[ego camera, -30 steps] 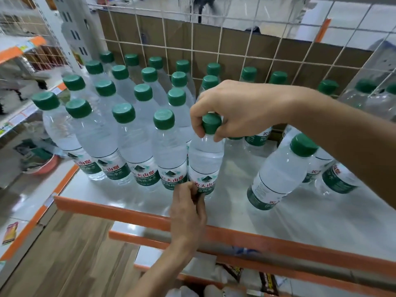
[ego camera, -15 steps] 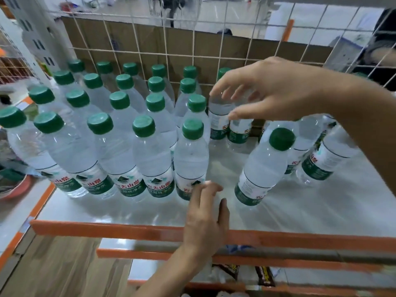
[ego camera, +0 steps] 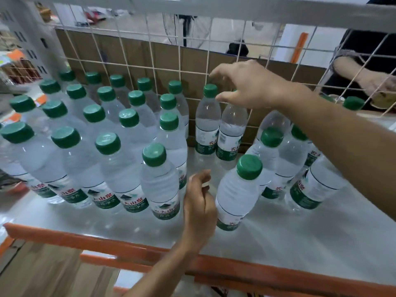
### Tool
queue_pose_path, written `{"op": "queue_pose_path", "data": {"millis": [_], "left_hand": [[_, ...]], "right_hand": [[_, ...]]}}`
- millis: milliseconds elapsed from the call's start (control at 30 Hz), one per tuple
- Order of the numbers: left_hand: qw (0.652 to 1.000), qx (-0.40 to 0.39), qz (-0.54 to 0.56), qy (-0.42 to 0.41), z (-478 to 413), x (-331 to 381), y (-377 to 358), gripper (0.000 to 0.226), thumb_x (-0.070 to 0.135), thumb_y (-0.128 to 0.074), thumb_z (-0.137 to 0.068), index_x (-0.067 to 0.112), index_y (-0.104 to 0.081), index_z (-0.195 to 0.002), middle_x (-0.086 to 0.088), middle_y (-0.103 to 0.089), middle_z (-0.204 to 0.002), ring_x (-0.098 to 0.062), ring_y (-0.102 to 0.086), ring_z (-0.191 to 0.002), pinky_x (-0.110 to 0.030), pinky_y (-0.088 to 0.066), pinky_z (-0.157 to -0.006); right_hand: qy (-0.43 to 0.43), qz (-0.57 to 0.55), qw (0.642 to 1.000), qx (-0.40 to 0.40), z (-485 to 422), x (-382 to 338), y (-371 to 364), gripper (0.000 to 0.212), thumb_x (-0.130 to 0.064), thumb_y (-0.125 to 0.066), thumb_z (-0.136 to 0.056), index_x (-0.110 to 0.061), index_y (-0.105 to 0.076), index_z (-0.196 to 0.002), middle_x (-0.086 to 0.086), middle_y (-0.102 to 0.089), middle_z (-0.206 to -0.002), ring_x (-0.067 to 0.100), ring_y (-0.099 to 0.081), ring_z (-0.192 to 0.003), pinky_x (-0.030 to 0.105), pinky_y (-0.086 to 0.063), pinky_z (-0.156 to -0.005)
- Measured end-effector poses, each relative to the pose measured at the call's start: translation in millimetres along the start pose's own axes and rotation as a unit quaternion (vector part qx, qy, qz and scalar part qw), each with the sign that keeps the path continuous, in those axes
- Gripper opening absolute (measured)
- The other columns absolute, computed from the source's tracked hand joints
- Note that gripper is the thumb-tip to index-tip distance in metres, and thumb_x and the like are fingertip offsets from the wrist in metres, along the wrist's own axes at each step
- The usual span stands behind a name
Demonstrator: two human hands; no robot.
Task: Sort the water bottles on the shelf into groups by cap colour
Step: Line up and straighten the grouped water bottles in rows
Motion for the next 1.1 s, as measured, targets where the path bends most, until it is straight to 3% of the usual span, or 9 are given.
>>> {"op": "queue_pose_path", "data": {"millis": [67,200,267,367,567,767,867,967,1100], "left_hand": [[1.0,-0.018,0.003,0.018,-0.5,-7.8,-4.3,0.037,0.006,-0.041,-0.077,0.02,-0.059,-0.107,0.0,-0.065,-0.104,-0.014,-0.061,-0.1,-0.033,-0.05,-0.085],[0.997,-0.078,0.016,0.002,9.0,-6.3,-13.3,0.04,-0.004,-0.044,-0.073,0.014,-0.062,-0.104,0.002,-0.069,-0.096,-0.015,-0.065,-0.091,-0.032,-0.053,-0.076],[0.994,-0.105,0.007,-0.001,11.4,-9.8,-15.5,0.049,-0.005,-0.043,-0.068,0.017,-0.061,-0.108,0.003,-0.069,-0.101,-0.014,-0.064,-0.097,-0.033,-0.054,-0.082],[0.989,-0.149,-0.014,0.001,15.4,-19.9,-16.1,0.051,0.012,-0.045,-0.065,0.019,-0.055,-0.115,0.003,-0.065,-0.111,-0.009,-0.061,-0.106,-0.029,-0.051,-0.088],[0.968,-0.248,-0.042,-0.016,29.6,-18.9,-28.7,0.071,0.003,-0.058,-0.063,0.015,-0.043,-0.131,0.003,-0.056,-0.124,-0.004,-0.053,-0.116,-0.019,-0.044,-0.094],[0.962,-0.263,-0.068,-0.039,31.2,-19.5,-35.0,0.08,0.021,-0.078,-0.066,0.024,-0.038,-0.135,0.008,-0.05,-0.13,-0.009,-0.047,-0.124,-0.026,-0.041,-0.101],[0.968,-0.235,-0.073,-0.05,26.2,-15.7,-32.9,0.074,0.024,-0.08,-0.064,0.037,-0.043,-0.127,0.014,-0.054,-0.124,-0.004,-0.052,-0.118,-0.023,-0.044,-0.096],[0.97,-0.224,-0.081,-0.047,23.9,-17.1,-30.5,0.072,0.026,-0.08,-0.063,0.046,-0.043,-0.121,0.019,-0.056,-0.119,-0.002,-0.054,-0.113,-0.022,-0.046,-0.092],[0.969,-0.232,-0.075,-0.041,24.7,-24.5,-32.0,0.072,0.028,-0.081,-0.063,0.028,-0.047,-0.126,0.014,-0.057,-0.121,-0.007,-0.055,-0.115,-0.036,-0.048,-0.092]], "right_hand": [[0.006,0.053,0.998,-0.043,-15.0,-0.8,-18.9,0.054,-0.032,-0.06,-0.089,-0.023,-0.04,-0.139,0.009,-0.054,-0.132,0.027,-0.053,-0.114,0.037,-0.044,-0.093],[0.004,0.118,0.991,-0.057,-34.5,-0.6,-32.4,0.043,-0.031,-0.058,-0.091,-0.023,-0.044,-0.13,0.014,-0.054,-0.116,0.032,-0.052,-0.092,0.036,-0.043,-0.07],[-0.001,0.109,0.993,-0.038,-41.1,-1.5,-28.5,0.035,-0.027,-0.058,-0.091,-0.019,-0.047,-0.123,0.011,-0.052,-0.105,0.028,-0.049,-0.084,0.036,-0.041,-0.067],[-0.008,0.101,0.994,-0.028,-47.8,1.6,-27.1,0.033,-0.031,-0.06,-0.089,-0.016,-0.049,-0.117,0.013,-0.054,-0.106,0.027,-0.048,-0.084,0.036,-0.04,-0.068],[-0.026,0.111,0.993,-0.014,-50.5,6.6,-25.6,0.034,-0.038,-0.056,-0.091,-0.011,-0.048,-0.109,0.009,-0.047,-0.09,0.028,-0.047,-0.079,0.035,-0.036,-0.064],[-0.045,0.116,0.992,-0.005,-43.8,12.3,-23.2,0.048,-0.044,-0.055,-0.09,-0.011,-0.04,-0.121,0.008,-0.047,-0.091,0.028,-0.047,-0.08,0.037,-0.038,-0.063],[-0.062,0.122,0.99,-0.035,-33.9,30.2,-21.7,0.06,-0.047,-0.065,-0.081,-0.01,-0.041,-0.122,0.008,-0.053,-0.099,0.026,-0.049,-0.088,0.036,-0.042,-0.068],[-0.077,0.092,0.987,-0.107,-19.7,44.1,-29.6,0.07,-0.043,-0.071,-0.077,-0.017,-0.04,-0.134,0.011,-0.055,-0.123,0.029,-0.053,-0.105,0.033,-0.042,-0.077],[-0.008,0.042,0.999,-0.008,-24.6,13.0,-8.1,0.067,-0.038,-0.068,-0.081,-0.025,-0.038,-0.139,0.007,-0.054,-0.134,0.027,-0.05,-0.12,0.04,-0.042,-0.097]]}}
Point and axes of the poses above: each hand's wrist, its own z-axis away from the middle knuckle, its own y-axis out of the back of the hand, x = y × z, the point moved 10 cm from there along -z, towards the middle knuckle
